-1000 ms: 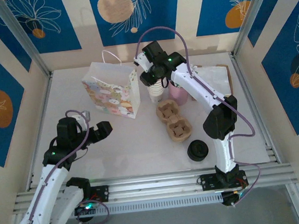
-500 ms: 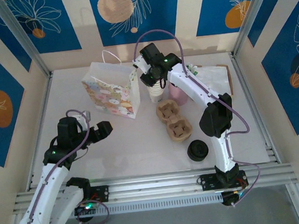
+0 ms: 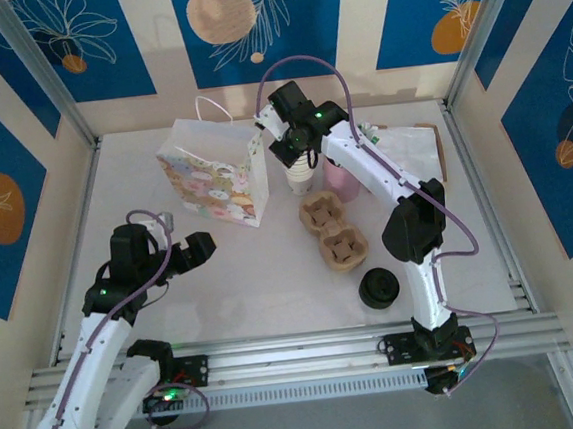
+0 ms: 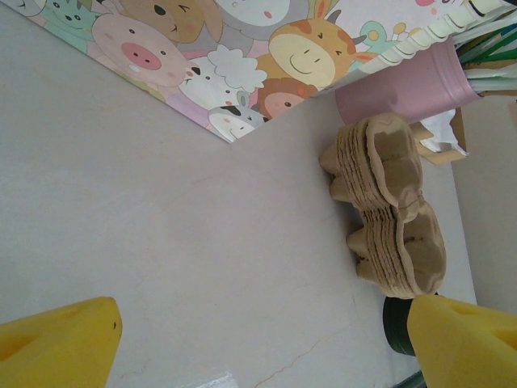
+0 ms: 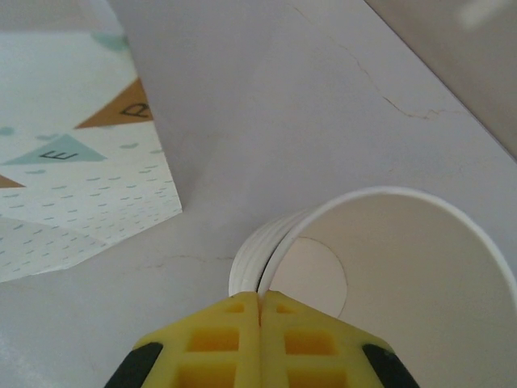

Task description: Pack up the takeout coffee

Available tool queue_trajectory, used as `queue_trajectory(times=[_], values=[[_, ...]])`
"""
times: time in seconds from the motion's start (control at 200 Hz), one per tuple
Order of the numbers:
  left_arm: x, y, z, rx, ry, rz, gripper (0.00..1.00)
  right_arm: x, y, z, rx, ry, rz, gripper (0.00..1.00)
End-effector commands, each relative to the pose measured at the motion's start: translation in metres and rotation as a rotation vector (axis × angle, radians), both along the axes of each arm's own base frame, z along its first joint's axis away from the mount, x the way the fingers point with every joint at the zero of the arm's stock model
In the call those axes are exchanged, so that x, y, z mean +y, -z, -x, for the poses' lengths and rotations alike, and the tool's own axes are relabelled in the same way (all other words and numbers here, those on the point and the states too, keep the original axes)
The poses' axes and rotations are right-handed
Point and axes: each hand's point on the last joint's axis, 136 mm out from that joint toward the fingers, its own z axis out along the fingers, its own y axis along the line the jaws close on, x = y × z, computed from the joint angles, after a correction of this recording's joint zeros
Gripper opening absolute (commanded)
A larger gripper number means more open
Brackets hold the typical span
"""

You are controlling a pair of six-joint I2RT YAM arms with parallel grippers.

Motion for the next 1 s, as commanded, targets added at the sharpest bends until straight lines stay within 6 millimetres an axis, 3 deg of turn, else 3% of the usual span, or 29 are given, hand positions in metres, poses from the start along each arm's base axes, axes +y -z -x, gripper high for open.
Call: queue_trajectory(times=[0.0,0.415,0.645,0.85,0.995], values=[[-0.002,0.006,0.005,0.029,0.016,-0.001,0.91,0.0,-0.027,0.002,-0.058,-0.018,-0.011,0.0],[-0.002,0.006,0.005,0.032,0.014,-0.003,0.91,-0.006,-0.075,0.012,-0.166,-0.009,-0.043,0.0],[0.001,0.01,0.007,0.047,0.006,-0.018,0.91,-0.012,-0.128,0.027,-0.275,0.017,-0.109,0.0],[0.001,0.012,0.007,0.053,0.005,-0.021,0.91,-0.013,-0.181,0.074,-0.367,-0.011,-0.181,0.0],[-0.001,0.015,0.008,0.067,0.016,-0.015,0.91,-0.01,-0.19,0.122,-0.372,-0.056,-0.209,0.0]])
